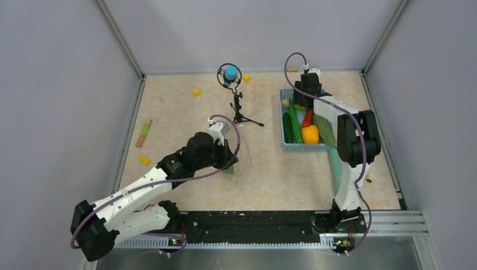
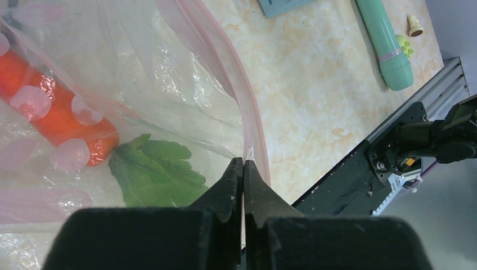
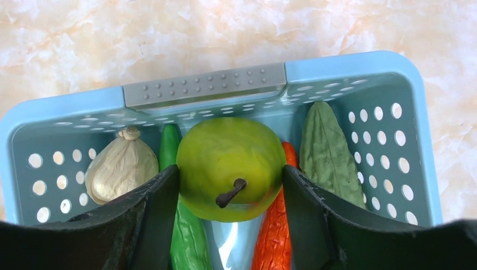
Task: Place the food in the zip-top bag and seal the zipper
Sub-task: Pick up the fake fruit from the bin.
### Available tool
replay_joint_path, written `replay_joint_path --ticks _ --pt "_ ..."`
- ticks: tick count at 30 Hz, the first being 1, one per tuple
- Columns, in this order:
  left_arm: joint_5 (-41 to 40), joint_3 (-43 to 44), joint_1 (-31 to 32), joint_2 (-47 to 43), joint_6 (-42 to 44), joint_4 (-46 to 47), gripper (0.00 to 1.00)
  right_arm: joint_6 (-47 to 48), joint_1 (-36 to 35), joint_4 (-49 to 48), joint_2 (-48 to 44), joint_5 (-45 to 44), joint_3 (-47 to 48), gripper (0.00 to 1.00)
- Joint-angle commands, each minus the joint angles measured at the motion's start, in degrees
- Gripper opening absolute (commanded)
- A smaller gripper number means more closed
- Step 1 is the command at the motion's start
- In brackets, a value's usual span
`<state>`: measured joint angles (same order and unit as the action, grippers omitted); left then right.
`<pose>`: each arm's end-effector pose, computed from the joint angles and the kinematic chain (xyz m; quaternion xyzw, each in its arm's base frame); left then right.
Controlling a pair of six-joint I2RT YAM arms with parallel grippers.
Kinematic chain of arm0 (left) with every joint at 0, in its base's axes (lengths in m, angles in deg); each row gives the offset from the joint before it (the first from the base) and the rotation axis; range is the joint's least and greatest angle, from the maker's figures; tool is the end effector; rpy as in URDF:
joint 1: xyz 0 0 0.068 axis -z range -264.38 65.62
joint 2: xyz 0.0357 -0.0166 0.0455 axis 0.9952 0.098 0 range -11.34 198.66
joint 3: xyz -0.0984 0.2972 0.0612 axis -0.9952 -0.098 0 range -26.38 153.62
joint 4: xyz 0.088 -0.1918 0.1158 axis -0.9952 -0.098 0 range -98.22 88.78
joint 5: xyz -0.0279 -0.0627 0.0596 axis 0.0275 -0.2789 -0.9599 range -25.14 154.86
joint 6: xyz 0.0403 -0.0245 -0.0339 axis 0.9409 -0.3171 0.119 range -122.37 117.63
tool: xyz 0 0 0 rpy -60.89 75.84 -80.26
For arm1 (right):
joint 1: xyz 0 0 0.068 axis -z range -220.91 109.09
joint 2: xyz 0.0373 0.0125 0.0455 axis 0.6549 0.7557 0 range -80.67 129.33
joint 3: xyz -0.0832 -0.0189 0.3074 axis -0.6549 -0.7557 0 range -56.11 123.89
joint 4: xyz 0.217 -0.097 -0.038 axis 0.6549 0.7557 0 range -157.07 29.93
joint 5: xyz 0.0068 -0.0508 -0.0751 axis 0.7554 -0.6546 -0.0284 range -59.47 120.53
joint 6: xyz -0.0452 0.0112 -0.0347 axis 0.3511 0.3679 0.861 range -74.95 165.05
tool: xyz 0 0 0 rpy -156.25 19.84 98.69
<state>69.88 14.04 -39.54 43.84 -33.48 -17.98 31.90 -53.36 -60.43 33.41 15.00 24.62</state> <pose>0.1188 -0.1233 0.3102 0.1254 0.8629 -0.3304 0.3613 0.4453 0.0869 0.2523 0.0627 0.8976 -0.0266 0.4356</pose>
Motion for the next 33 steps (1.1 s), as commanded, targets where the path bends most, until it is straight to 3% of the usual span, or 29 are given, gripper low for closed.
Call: replay_joint_path --ticks 1,7,13,24,33 --pt "-0.7 1.01 0.12 -0.58 0.88 1.87 0.0 -0.01 0.46 -2.27 0.54 -1.38 1.28 0.56" --pt "-0.75 1.14 0.08 -0.04 0.81 1.94 0.0 0.04 0.41 -1.83 -0.04 -1.5 1.03 0.27" --pt "-0.61 1.24 0.11 0.33 0.73 1.82 0.0 0.58 0.41 -1.16 -4.15 -1.76 -0.44 0.12" --pt "-1.46 0.93 0.08 -1.9 0.31 1.23 0.0 -6.03 0.37 -2.45 -26.12 7.6 -16.37 0.07" --pt "-0.44 0.93 0.14 -3.84 -0.08 0.53 0.0 -12.81 -3.86 -7.58 -49.17 29.48 -32.46 0.06"
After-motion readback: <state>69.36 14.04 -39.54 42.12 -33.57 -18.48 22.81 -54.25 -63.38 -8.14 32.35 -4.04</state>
